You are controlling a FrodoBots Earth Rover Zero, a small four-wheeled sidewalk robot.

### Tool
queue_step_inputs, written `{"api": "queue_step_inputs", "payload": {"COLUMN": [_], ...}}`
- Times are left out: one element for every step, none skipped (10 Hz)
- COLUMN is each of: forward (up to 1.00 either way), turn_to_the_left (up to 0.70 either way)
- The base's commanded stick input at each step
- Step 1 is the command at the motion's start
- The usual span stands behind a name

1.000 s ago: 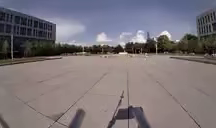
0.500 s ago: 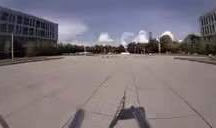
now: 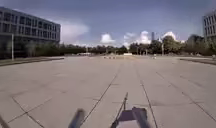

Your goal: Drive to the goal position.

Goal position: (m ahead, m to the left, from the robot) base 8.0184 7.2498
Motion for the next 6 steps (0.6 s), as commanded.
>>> {"api": "queue_step_inputs", "payload": {"forward": [1.00,1.00,1.00,1.00,1.00,1.00], "turn_to_the_left": [-0.42,-0.42,-0.42,-0.42,-0.38,-0.23]}}
